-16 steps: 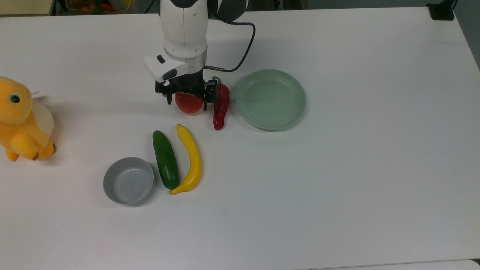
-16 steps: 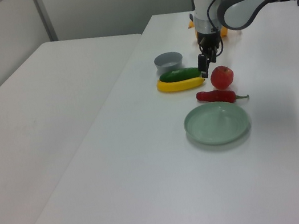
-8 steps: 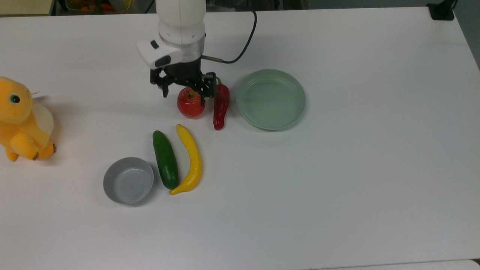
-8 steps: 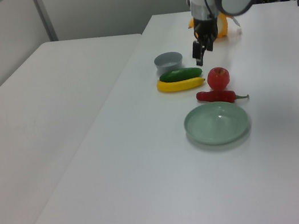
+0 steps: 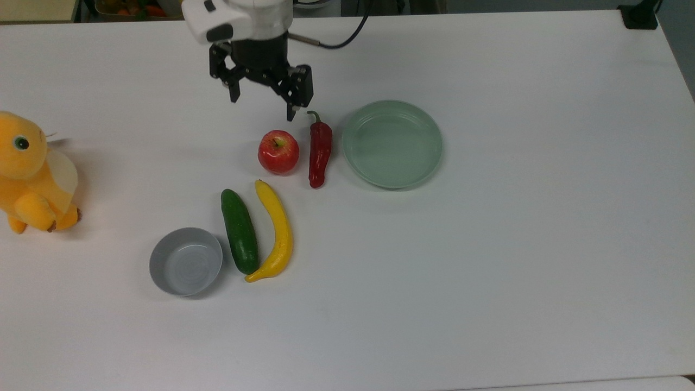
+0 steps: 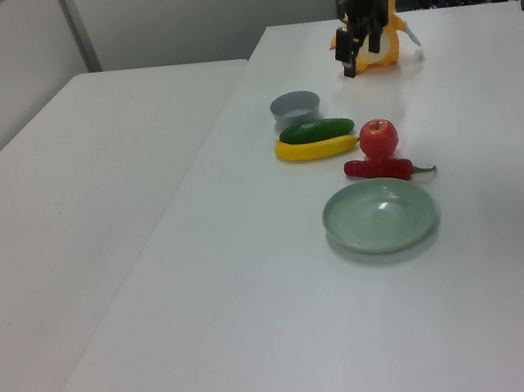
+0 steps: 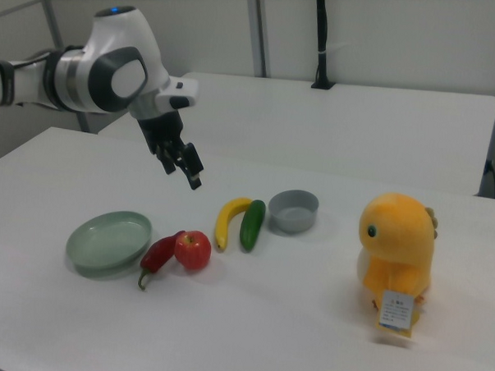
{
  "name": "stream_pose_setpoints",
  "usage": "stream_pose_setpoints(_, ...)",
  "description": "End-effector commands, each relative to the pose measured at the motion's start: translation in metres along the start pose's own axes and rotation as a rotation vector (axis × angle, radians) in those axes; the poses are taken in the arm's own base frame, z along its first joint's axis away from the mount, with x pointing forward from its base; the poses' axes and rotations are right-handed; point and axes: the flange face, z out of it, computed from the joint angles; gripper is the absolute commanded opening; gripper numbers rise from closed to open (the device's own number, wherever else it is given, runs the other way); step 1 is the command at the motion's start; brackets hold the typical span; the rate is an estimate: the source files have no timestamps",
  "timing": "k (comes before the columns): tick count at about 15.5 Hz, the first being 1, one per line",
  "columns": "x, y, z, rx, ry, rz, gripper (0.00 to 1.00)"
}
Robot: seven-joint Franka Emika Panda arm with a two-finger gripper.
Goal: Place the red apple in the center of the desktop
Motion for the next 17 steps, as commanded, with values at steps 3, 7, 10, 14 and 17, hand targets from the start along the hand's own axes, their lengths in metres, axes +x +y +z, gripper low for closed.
stream_pose_setpoints(3, -0.029, 0.001, -0.051, 0.068, -0.012, 0.028, 1.0)
stream_pose_setpoints(7, -0.043, 0.001, -0.047, 0.059, -0.05, -0.042, 1.0)
stream_pose_setpoints(10, -0.043, -0.003, -0.049, 0.097, -0.061, -0.038, 1.0)
stream_pose_setpoints(14, -0.042, -0.004, -0.047, 0.102, -0.062, -0.047, 1.0)
stream_pose_setpoints(17, -0.043, -0.009, -0.046, 0.111, -0.068, -0.052, 1.0)
